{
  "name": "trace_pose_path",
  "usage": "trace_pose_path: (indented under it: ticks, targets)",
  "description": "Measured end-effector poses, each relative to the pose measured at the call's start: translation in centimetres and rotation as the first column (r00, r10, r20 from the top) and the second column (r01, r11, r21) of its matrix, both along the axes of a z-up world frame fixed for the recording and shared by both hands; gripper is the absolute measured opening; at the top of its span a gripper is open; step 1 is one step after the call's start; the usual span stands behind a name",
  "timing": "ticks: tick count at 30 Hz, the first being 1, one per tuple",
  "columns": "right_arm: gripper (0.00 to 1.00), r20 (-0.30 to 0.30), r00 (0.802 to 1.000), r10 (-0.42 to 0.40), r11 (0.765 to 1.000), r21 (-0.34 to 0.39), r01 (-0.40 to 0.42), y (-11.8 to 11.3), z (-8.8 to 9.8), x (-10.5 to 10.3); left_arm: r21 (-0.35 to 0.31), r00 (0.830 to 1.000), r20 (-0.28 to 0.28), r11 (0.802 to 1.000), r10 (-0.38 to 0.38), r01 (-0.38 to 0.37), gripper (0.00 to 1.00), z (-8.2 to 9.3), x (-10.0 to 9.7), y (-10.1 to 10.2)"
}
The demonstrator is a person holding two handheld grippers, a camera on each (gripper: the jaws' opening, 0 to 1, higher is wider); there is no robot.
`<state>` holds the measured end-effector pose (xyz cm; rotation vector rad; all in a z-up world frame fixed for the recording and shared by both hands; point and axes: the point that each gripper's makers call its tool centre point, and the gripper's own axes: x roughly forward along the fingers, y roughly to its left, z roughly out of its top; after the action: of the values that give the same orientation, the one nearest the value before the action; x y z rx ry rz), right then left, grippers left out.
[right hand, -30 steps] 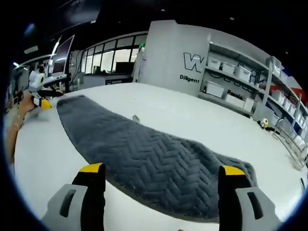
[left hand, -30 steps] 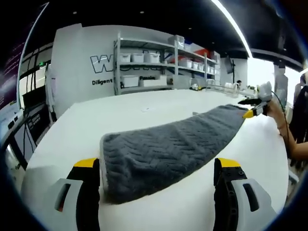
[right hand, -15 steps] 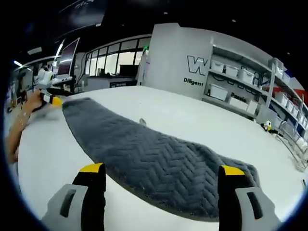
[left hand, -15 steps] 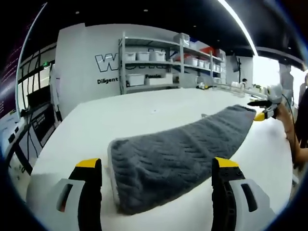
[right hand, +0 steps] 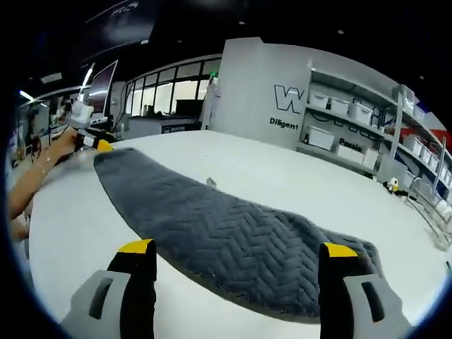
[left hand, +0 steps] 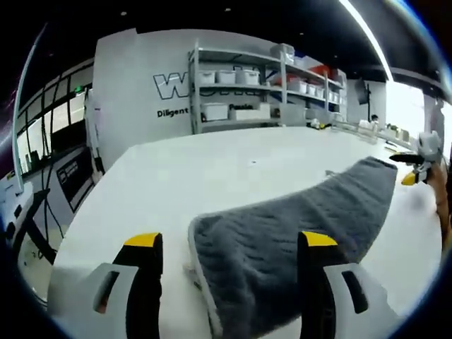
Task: Open the folded towel by lifting each exposed corner and separating the folded layers until the towel lies flat within the target outline without major curled edges
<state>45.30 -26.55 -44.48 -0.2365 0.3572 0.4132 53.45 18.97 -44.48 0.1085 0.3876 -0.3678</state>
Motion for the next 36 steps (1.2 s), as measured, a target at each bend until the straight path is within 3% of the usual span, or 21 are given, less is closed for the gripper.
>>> trace_pose_path:
  ticks: [5,15,28,36]
  targets:
    - [0.97,0.016,1.0,0.007,1.0,0.003,-0.007,0.0,0.4,0.0,-0.001,1.0,0.03,1.0,0.01,-0.01,0.57,0.0,2.0,0.2]
    - [0.97,0.009,1.0,0.026,0.999,0.019,-0.027,0.4,0.3,-0.3,0.038,0.996,-0.083,0.998,-0.038,0.041,0.53,-3.6,3.9,-0.4]
    - [0.97,0.0,1.0,0.023,0.999,0.023,-0.023,0.4,0.1,-0.2,-0.007,0.991,-0.069,0.993,-0.115,0.115,0.26,-3.8,3.1,-1.6]
    - [0.97,-0.001,1.0,0.025,0.999,0.023,-0.025,0.5,0.1,-0.4,0.014,0.99,-0.044,0.991,-0.132,0.133,0.22,-3.4,2.7,-2.1]
